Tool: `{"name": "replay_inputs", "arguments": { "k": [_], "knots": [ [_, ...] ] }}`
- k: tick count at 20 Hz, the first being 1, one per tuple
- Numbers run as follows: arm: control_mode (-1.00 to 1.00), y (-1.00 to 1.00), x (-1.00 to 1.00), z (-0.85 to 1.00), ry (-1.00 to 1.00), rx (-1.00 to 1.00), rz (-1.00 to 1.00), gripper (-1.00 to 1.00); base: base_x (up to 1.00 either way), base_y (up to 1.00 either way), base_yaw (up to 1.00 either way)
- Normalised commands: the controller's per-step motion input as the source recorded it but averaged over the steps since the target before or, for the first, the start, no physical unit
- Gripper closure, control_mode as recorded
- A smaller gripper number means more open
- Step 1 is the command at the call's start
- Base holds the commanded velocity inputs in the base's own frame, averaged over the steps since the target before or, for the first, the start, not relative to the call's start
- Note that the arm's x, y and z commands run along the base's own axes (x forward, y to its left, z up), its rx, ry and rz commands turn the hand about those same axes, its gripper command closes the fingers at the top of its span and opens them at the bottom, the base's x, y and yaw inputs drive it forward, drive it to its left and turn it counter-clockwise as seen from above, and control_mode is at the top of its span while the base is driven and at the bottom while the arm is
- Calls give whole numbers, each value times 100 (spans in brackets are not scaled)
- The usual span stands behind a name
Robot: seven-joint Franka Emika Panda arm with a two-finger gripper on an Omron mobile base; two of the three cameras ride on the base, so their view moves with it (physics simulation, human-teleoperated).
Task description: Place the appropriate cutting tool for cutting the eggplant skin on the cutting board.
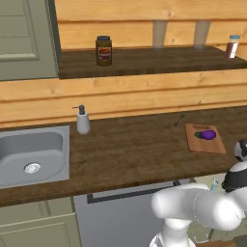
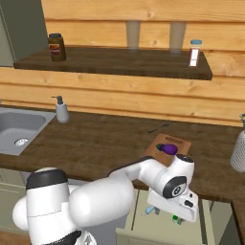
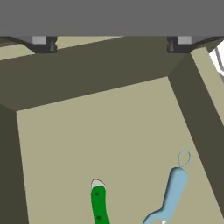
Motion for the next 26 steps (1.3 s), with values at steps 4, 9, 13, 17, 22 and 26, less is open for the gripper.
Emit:
{"name": "replay_inputs", "arguments": {
  "k": [4, 9, 13, 17, 22, 26],
  "knots": [
    [-100, 1, -4, -48, 0, 0, 0, -100, 0, 0, 0],
    [-100, 11, 0, -50, 0, 0, 0, -100, 0, 0, 0],
    [-100, 9, 1, -29, 0, 0, 0, -100, 0, 0, 0],
    [-100, 5, 0, -24, 0, 0, 1, -100, 0, 0, 0],
    [-100, 7, 0, -18, 0, 0, 3, -100, 0, 0, 0],
    [-100, 4, 0, -11, 0, 0, 5, -100, 0, 0, 0]
  ]
}}
